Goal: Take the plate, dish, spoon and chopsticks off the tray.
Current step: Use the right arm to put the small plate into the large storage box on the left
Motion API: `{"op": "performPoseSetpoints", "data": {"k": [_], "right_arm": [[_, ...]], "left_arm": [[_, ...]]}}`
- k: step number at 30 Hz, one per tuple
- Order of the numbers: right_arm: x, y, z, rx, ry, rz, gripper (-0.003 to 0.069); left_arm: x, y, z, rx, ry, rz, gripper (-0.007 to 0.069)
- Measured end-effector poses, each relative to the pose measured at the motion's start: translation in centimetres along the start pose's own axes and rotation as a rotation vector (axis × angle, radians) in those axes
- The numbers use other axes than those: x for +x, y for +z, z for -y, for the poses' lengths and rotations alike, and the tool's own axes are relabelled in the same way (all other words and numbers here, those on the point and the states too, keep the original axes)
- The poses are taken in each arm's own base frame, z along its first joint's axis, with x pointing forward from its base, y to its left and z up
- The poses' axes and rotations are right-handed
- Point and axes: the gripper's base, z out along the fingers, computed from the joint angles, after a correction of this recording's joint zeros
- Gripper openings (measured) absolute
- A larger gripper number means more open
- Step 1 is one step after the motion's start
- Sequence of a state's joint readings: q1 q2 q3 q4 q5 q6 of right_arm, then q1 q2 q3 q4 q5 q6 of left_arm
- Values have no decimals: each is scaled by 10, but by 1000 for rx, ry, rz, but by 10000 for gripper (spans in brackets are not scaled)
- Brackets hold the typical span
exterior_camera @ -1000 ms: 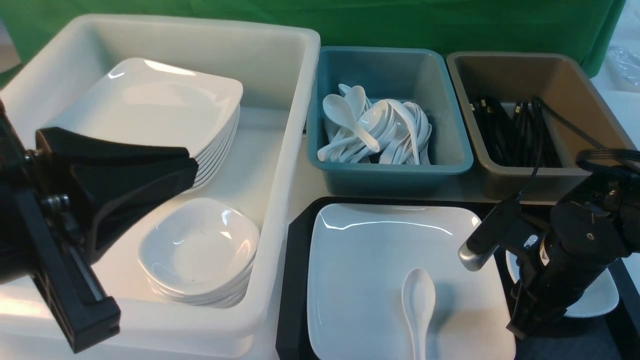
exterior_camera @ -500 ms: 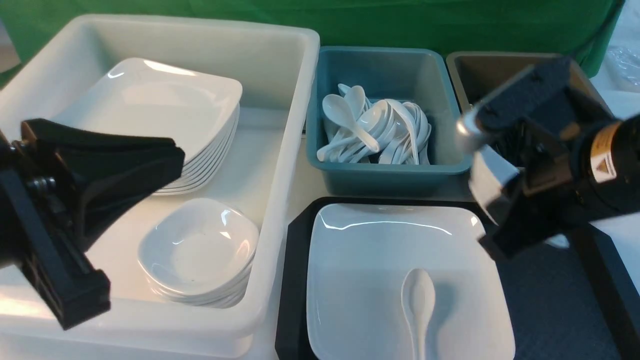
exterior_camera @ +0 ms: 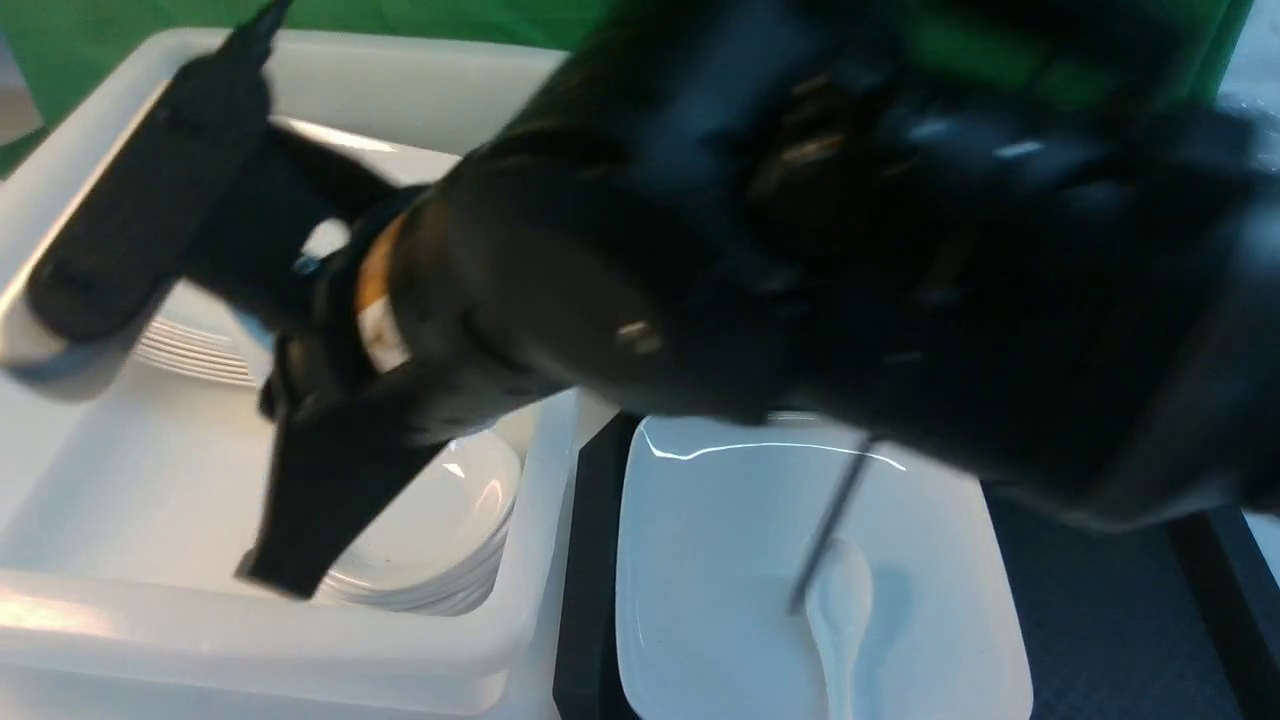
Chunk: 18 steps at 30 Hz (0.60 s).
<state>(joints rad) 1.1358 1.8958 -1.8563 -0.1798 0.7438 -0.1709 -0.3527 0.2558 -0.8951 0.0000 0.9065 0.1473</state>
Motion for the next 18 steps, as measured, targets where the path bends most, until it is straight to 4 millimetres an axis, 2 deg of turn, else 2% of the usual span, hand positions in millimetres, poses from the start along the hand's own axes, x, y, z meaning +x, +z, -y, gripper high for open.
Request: {"op": "performPoseSetpoints", "data": {"k": [2, 3, 4, 9, 12, 18], "right_arm": [[-1, 27, -4, -11, -9, -39, 62], [-1, 34, -3, -11, -8, -49, 62], [2, 51, -5, -16, -8, -78, 62], [16, 87, -1, -4, -21, -145, 85], [20, 93, 2, 0, -11, -164, 144], [20, 91, 3, 1, -4, -177, 386]], "left_arm": [[1, -1, 0, 2, -2, -12, 21], [2, -1, 0, 2, -2, -15, 21], [2, -1, 0, 3, -2, -19, 21], [2, -1, 1, 14, -10, -19, 21], [2, -1, 2, 17, -13, -19, 21], [1, -1, 2, 18, -15, -5, 21]]}}
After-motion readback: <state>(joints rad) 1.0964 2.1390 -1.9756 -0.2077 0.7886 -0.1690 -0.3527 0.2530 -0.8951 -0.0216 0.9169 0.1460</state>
